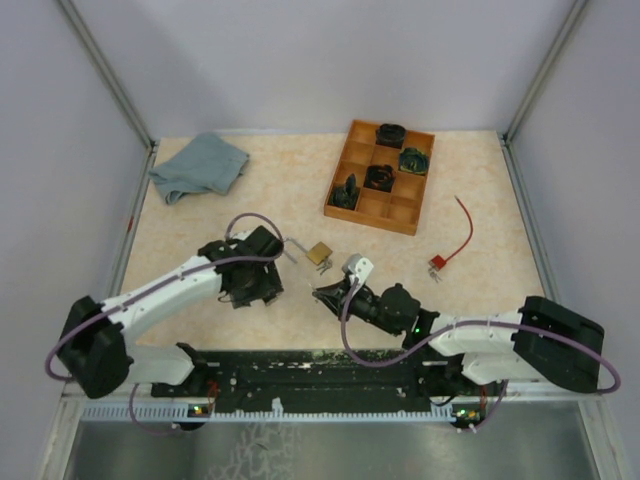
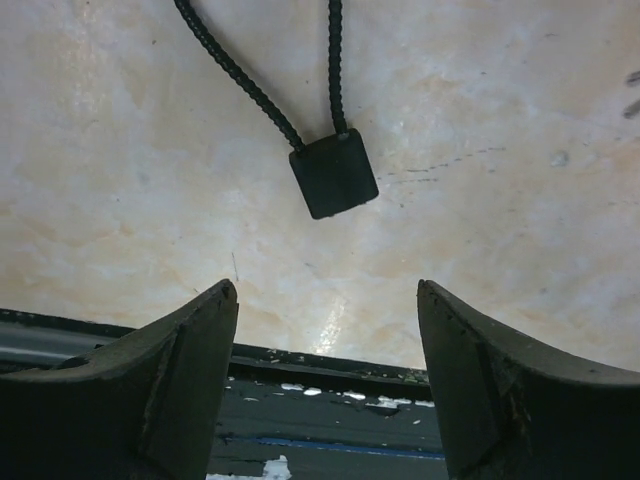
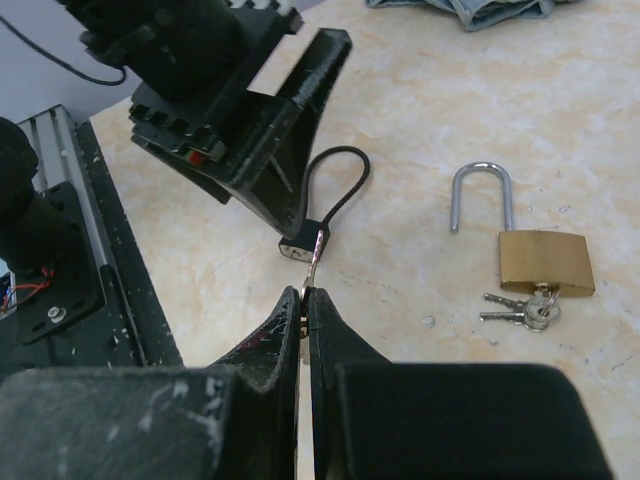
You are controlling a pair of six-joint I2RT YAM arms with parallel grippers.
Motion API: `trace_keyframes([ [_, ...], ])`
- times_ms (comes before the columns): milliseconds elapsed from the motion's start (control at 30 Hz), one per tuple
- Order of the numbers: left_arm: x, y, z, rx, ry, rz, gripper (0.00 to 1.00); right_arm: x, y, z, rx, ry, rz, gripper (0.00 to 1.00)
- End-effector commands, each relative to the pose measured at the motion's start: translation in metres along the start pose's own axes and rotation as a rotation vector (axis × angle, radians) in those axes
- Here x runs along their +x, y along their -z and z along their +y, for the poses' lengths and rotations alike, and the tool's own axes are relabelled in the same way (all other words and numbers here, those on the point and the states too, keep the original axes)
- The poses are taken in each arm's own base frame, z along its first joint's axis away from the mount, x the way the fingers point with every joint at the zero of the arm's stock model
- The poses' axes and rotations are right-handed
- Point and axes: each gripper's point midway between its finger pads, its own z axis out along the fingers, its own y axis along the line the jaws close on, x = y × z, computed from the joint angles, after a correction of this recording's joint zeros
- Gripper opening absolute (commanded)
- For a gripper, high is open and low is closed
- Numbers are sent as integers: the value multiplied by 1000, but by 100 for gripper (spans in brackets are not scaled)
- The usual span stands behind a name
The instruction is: Unlock with the key
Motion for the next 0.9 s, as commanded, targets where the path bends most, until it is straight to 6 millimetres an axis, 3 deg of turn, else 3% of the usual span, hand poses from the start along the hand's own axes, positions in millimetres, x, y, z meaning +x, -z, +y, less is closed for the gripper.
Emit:
trace_keyframes([
  [0,-2,-5,10,-172,-38,40,78,-20,1,4,-23,3,-76,0],
  [267,-13,-37,-12,-199,-43,89,74,-13,16,-1,-19,33,-84,0],
  [467,-8,-58,-11,-257,-29,160,60,-15,22,-2,-25,65,-98,0],
  [867,3,-76,4,-291,18,220,59,-15,27,-2,-32,68,-109,0],
])
